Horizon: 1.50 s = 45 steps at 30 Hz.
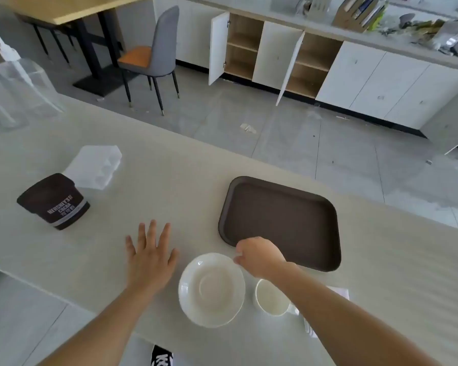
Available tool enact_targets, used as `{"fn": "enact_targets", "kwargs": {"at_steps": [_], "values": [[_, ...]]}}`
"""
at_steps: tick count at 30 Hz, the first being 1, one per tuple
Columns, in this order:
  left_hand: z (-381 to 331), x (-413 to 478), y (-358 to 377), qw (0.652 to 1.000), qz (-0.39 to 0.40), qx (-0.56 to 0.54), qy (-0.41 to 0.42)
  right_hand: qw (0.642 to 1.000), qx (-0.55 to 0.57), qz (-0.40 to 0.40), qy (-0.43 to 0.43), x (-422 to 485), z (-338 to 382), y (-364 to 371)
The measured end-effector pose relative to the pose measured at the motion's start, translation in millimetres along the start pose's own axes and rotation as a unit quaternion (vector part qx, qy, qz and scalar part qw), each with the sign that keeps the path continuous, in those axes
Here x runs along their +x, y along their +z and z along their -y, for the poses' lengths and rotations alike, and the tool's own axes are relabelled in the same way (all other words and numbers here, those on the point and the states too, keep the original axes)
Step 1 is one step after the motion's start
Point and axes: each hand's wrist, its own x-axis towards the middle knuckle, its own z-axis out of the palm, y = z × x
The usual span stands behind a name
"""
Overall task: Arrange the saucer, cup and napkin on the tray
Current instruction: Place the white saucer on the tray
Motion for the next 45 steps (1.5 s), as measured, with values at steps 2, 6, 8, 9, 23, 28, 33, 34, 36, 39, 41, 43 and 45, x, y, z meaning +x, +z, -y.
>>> {"fn": "enact_targets", "kwargs": {"at_steps": [2,6,8,9,23,28,33,34,36,39,41,43,45], "values": [[5.4,2.7,4.6,0.999,0.016,-0.01,-0.031,1.0,-0.005,0.024,0.005,5.8,2.7,6.4],[-2.6,4.3,19.2,0.998,0.014,-0.037,-0.052,0.998,0.008,0.054,0.011,16.3,7.2,16.2],[-5.2,5.5,22.9,0.998,0.004,-0.04,-0.056,0.998,0.018,0.057,0.009,22.2,8.1,18.6],[-4.8,6.0,24.0,0.997,-0.002,-0.041,-0.059,0.998,0.027,0.059,0.013,25.2,7.8,20.8],[-2.2,9.6,29.4,0.997,-0.006,-0.04,-0.073,0.983,0.181,-0.004,0.026,14.3,-6.5,2.9],[-2.8,8.6,31.6,0.997,-0.013,-0.034,-0.074,0.947,0.292,-0.089,0.101,10.9,-41.5,-15.4],[-1.7,9.1,33.7,0.997,-0.016,-0.02,-0.071,0.916,0.345,-0.123,0.164,26.2,-70.6,-21.6],[-1.3,9.2,34.3,0.997,-0.017,-0.019,-0.07,0.909,0.355,-0.128,0.176,29.9,-74.2,-21.1],[-0.9,9.3,34.4,0.997,-0.019,-0.014,-0.07,0.896,0.377,-0.132,0.196,36.9,-79.0,-19.1],[-1.7,9.7,33.1,0.997,-0.023,-0.015,-0.068,0.868,0.423,-0.14,0.22,45.5,-82.2,-14.5],[-2.7,9.1,31.7,0.997,-0.021,-0.015,-0.069,0.848,0.451,-0.145,0.236,50.1,-82.6,-10.8],[-3.6,8.5,30.1,0.997,-0.018,-0.015,-0.072,0.832,0.473,-0.147,0.249,53.8,-82.9,-6.6],[-4.1,8.5,28.6,0.997,-0.019,-0.02,-0.073,0.821,0.486,-0.148,0.259,56.7,-84.1,-2.5]]}}
